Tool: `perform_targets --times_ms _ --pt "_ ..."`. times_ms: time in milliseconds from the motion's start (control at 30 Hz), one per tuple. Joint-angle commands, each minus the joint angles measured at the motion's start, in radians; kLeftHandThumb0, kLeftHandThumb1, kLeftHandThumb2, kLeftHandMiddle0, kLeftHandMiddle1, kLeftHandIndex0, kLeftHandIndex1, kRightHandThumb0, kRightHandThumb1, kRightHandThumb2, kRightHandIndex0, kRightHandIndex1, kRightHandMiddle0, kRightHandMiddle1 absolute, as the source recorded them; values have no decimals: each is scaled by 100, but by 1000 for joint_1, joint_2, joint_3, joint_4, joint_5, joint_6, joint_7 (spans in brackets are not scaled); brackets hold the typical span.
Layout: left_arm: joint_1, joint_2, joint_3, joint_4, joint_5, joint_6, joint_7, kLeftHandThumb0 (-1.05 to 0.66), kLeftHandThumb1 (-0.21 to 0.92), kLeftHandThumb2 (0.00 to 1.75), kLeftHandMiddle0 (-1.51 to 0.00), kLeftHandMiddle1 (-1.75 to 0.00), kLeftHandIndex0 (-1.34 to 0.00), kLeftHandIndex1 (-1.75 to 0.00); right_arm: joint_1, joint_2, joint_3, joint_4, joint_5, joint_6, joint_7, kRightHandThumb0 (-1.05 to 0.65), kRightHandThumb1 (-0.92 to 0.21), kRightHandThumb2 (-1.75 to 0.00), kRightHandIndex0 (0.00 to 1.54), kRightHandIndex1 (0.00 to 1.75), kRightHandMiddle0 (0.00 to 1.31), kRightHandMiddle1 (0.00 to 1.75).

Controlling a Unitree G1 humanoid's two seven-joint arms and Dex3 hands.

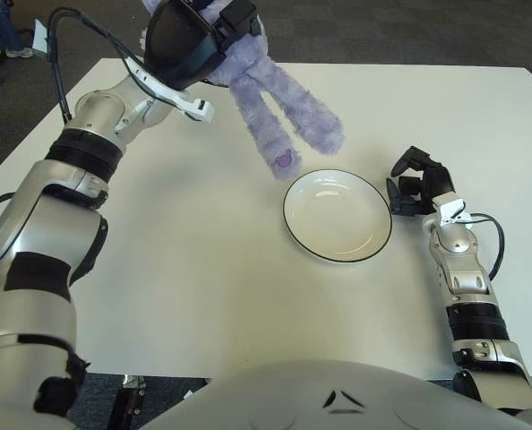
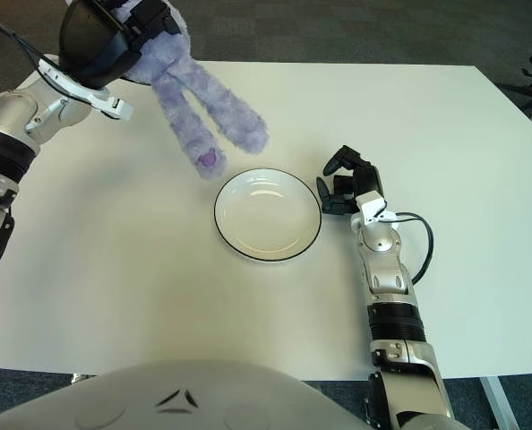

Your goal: Put the doll into the plate.

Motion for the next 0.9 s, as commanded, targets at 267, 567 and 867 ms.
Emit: perform_targets --times_ms 267,567,867 --pt "53 -12 61 -81 -51 -49 -89 0 4 151 -90 -137 -69 -175 39 3 19 37 -17 47 16 -48 -33 -130 123 175 61 175" --pt "97 -41 109 -151 -116 -73 -187 0 2 155 -93 -141 -66 -175 37 0 21 44 -21 32 16 -48 -32 -131 123 175 61 175" --pt "168 -44 152 -238 -268 -171 -378 0 6 156 -85 -159 -59 -175 36 0 25 45 -32 28 10 -48 -32 -131 124 175 61 175"
